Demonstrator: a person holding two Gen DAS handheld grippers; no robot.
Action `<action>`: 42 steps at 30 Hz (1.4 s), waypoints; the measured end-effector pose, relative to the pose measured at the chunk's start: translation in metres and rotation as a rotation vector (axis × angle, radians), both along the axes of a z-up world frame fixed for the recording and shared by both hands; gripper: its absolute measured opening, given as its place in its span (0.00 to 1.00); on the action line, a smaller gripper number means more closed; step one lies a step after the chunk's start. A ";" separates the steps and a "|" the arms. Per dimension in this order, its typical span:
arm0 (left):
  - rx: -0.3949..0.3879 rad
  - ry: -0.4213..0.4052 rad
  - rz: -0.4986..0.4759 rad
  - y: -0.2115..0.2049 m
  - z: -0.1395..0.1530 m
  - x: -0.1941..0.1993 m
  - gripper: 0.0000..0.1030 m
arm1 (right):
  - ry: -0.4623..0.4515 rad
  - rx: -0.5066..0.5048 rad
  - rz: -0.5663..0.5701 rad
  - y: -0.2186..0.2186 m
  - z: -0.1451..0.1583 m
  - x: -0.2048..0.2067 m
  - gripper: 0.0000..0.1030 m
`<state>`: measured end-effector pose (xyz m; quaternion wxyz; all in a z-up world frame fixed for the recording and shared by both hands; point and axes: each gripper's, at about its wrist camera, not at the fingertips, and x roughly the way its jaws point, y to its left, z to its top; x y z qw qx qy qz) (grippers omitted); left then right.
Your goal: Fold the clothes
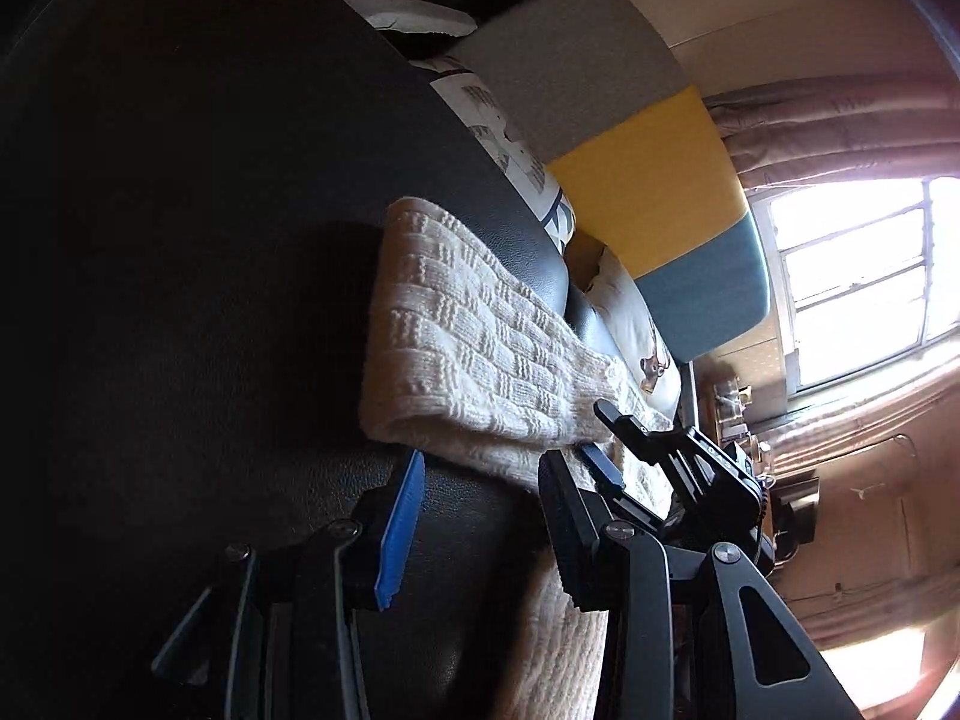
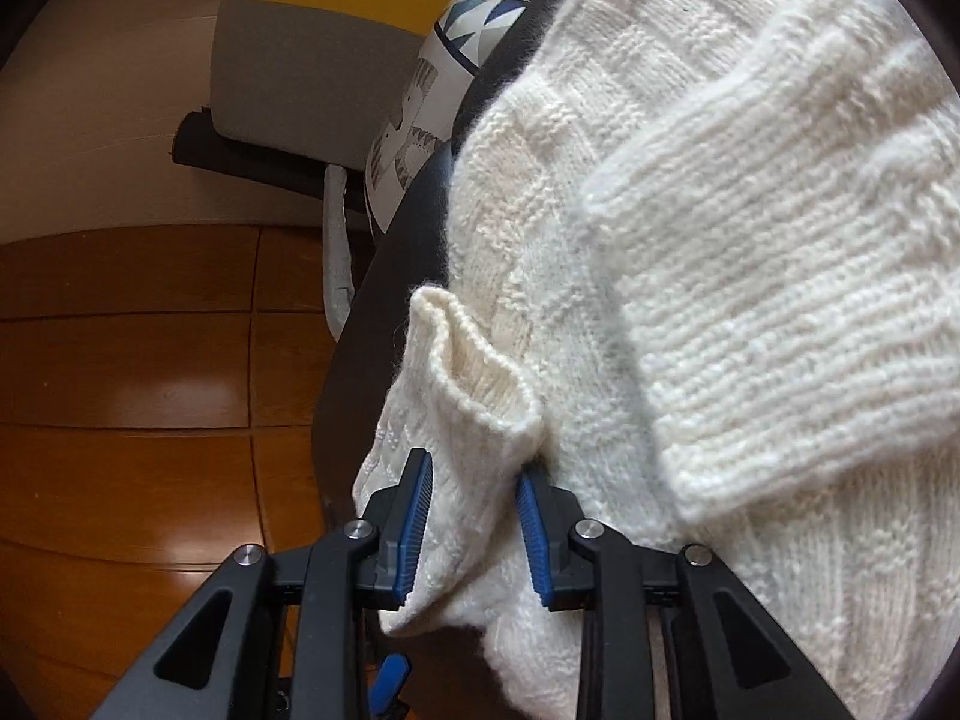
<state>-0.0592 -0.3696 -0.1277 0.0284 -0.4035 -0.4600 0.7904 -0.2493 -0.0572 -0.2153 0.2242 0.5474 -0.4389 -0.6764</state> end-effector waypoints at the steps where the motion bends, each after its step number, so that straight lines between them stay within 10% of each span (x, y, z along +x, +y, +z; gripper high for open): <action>1: 0.005 -0.001 -0.001 0.000 -0.002 0.000 0.39 | 0.006 -0.001 0.004 -0.005 -0.001 0.001 0.28; 11: 0.082 -0.005 0.012 0.004 -0.011 0.011 0.41 | 0.025 0.019 -0.001 -0.015 0.002 0.000 0.06; 25: 0.426 0.118 0.140 0.047 -0.018 -0.017 0.42 | 0.451 0.190 0.112 0.001 0.166 -0.015 0.06; 42: 0.239 -0.026 0.097 0.115 -0.033 -0.092 0.42 | 0.591 0.196 -0.106 0.173 0.229 -0.002 0.06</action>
